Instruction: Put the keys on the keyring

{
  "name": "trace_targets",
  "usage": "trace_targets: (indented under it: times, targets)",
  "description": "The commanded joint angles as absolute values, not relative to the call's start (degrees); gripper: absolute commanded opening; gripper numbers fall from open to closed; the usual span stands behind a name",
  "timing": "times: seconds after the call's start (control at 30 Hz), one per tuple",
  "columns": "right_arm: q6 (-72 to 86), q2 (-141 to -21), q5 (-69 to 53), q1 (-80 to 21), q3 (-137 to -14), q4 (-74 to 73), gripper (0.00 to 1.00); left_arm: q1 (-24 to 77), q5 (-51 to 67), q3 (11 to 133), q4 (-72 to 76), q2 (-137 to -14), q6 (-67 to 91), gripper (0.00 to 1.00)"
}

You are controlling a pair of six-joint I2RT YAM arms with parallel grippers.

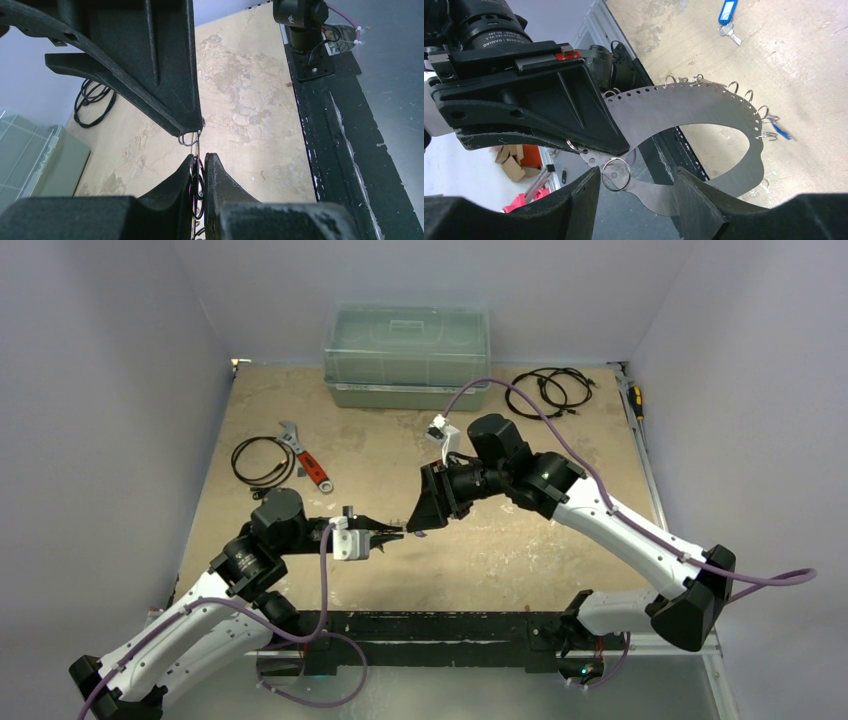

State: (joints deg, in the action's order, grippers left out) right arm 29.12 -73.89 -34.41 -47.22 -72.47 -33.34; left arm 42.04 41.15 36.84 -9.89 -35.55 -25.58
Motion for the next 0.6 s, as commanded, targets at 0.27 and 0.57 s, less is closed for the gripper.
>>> trace_targets:
  times: [0.27,0.57]
  targets:
    - [29.8,-71.5,-30.1,-47.3,-76.2,-33.0,0.55,42.5,42.9,36.7,-5.1,-35.2,-25.3,0.00]
    - [30.3,-71.9,-32.3,-47.3,-75.5,-32.3,0.48,42.6,42.7,36.7,-5.0,-35.3,-25.2,0.00]
